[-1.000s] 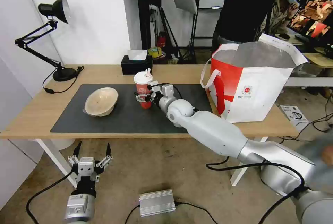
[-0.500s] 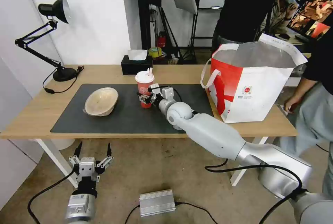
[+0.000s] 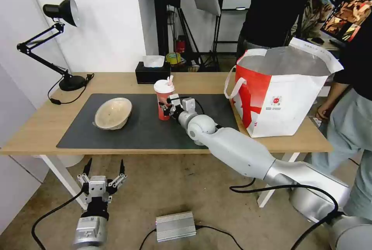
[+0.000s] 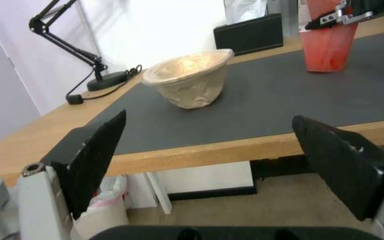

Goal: Pick up the trash from the table and place it into the takeout bag.

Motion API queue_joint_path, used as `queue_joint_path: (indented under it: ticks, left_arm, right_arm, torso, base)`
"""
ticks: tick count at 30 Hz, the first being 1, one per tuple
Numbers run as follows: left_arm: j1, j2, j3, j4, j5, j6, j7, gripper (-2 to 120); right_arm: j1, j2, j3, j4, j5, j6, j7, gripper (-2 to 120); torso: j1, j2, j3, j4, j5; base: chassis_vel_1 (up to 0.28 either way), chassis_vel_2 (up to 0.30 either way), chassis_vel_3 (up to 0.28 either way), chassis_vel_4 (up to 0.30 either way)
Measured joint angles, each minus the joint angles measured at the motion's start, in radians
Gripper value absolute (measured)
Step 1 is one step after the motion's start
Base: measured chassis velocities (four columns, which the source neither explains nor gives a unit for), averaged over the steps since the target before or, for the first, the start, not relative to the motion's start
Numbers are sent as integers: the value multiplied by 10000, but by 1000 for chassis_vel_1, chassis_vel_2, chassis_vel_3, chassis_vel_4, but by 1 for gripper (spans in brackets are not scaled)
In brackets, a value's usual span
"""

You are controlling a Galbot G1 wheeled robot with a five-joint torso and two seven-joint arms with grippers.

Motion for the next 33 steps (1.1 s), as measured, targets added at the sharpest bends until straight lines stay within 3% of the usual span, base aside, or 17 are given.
queue_joint_path:
  ticks: [13,21,33]
  left_arm:
    - [-19,33,2,2,14,-4,-4,100]
    - [34,300,23,-110,32,-1,3,100]
    - [61,610,0,-192,59,-10,12,100]
  right_arm:
    - [198,-1150,-6,1885,40,-381,264,4]
    - [972,-2409,-39,3778,244,-936,316,4]
    - [2413,-4293,-195,5541,668,-1538,217,4]
  torso:
    - [1,0,0,-2,0]
    - [0,0,0,-2,1]
    - [2,0,0,-1,-1]
  base:
    - [0,0,0,0]
    - [0,0,0,0]
    - [0,0,0,0]
